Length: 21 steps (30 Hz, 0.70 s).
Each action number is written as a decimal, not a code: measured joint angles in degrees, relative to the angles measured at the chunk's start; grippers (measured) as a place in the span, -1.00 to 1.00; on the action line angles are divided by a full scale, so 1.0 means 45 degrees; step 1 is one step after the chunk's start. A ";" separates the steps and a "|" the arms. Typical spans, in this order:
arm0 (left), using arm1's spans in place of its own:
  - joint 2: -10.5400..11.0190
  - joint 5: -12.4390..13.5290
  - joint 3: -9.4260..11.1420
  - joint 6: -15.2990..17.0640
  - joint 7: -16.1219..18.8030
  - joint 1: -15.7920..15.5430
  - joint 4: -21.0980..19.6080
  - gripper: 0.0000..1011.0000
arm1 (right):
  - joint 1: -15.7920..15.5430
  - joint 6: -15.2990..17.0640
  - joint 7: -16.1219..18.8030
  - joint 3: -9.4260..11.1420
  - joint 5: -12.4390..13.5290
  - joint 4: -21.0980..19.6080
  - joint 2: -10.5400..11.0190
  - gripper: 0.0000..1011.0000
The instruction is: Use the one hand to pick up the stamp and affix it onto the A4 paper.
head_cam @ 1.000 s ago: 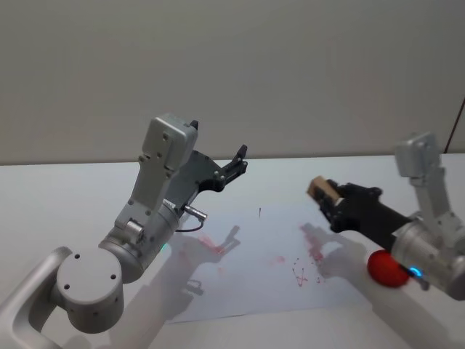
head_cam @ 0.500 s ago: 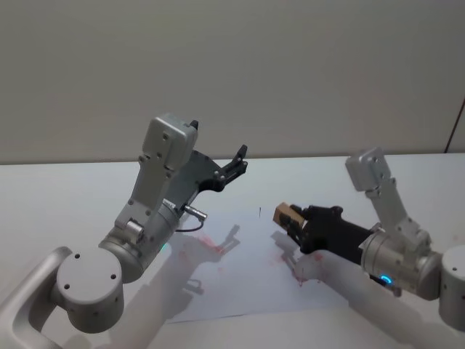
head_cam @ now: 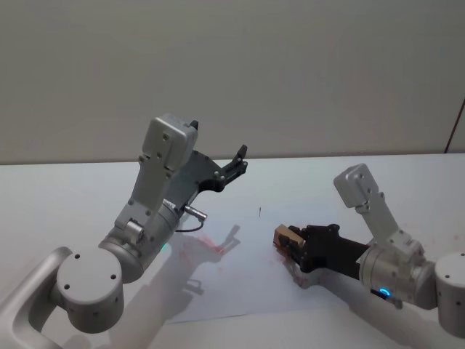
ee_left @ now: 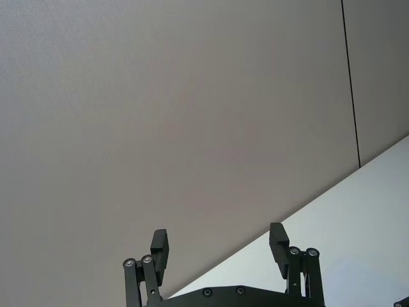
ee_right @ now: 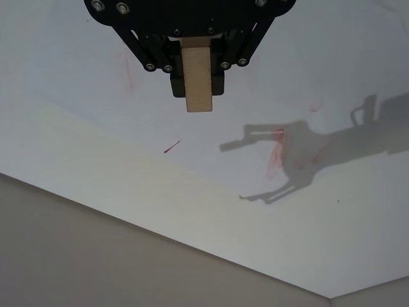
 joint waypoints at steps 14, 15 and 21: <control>0.0000 0.0000 0.0000 0.0000 0.0000 0.0000 0.0000 0.98 | 0.0025 0.0163 0.0056 -0.0105 -0.0078 0.0340 0.0027 -0.57; 0.0000 0.0000 -0.0001 0.0000 0.0000 0.0000 0.0000 0.98 | 0.0023 0.0167 0.0051 -0.0111 -0.0070 0.0357 0.0026 -0.57; 0.0000 0.0000 0.0000 0.0000 0.0001 0.0000 0.0000 0.98 | 0.0010 0.0149 -0.0028 -0.0160 0.0006 0.0490 0.0012 -0.57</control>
